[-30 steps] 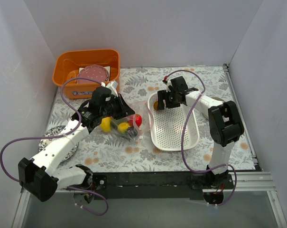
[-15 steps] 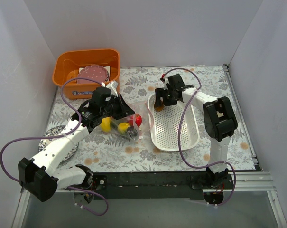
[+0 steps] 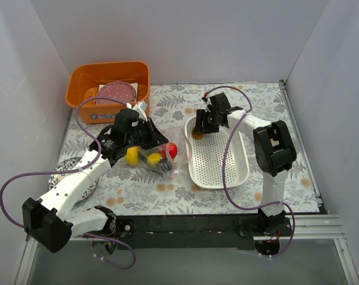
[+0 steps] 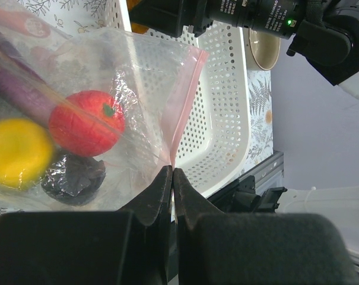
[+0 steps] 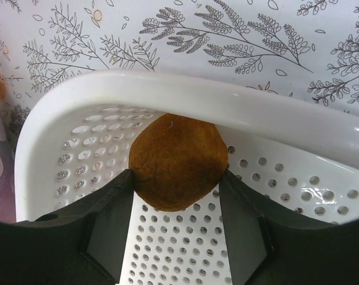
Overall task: Place the food in the zip-top bag and seal the zipper
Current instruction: Pick up the fake fruit from the bin.
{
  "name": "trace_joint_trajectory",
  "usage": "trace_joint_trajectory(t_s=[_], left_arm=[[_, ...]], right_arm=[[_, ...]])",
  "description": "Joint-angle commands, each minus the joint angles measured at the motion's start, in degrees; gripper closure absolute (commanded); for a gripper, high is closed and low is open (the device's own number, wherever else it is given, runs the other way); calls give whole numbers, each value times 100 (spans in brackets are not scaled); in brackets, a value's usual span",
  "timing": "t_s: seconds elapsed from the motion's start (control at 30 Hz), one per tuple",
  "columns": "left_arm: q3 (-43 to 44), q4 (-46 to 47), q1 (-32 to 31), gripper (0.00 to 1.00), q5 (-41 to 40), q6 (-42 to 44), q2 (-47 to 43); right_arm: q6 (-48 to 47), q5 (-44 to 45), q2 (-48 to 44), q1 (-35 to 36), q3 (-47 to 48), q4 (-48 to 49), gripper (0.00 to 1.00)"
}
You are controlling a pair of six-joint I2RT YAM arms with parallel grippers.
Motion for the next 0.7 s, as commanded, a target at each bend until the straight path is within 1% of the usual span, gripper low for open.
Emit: trace_joint_trajectory(t_s=[0.0,0.03,0.17,0.3,0.67], left_arm=[[35,-32,-17,100,-53,59,-199],[35,-14,-17,100,-44,59,-199],[44,4,-17,100,-27,68,-164],[-9,38,-17,100,-53,59,-190],[105,30,-17,100,8,68,-6]], right_arm=[[117,-61,-45,-10,-94,224,57],[109,-87,-63,-10,-129,241,68],[153,-149,-282,-10,-393,320,74],[205,-140,-800,-10,-762,470,74],[162,-114,-1740,-2,-1483,347,74]])
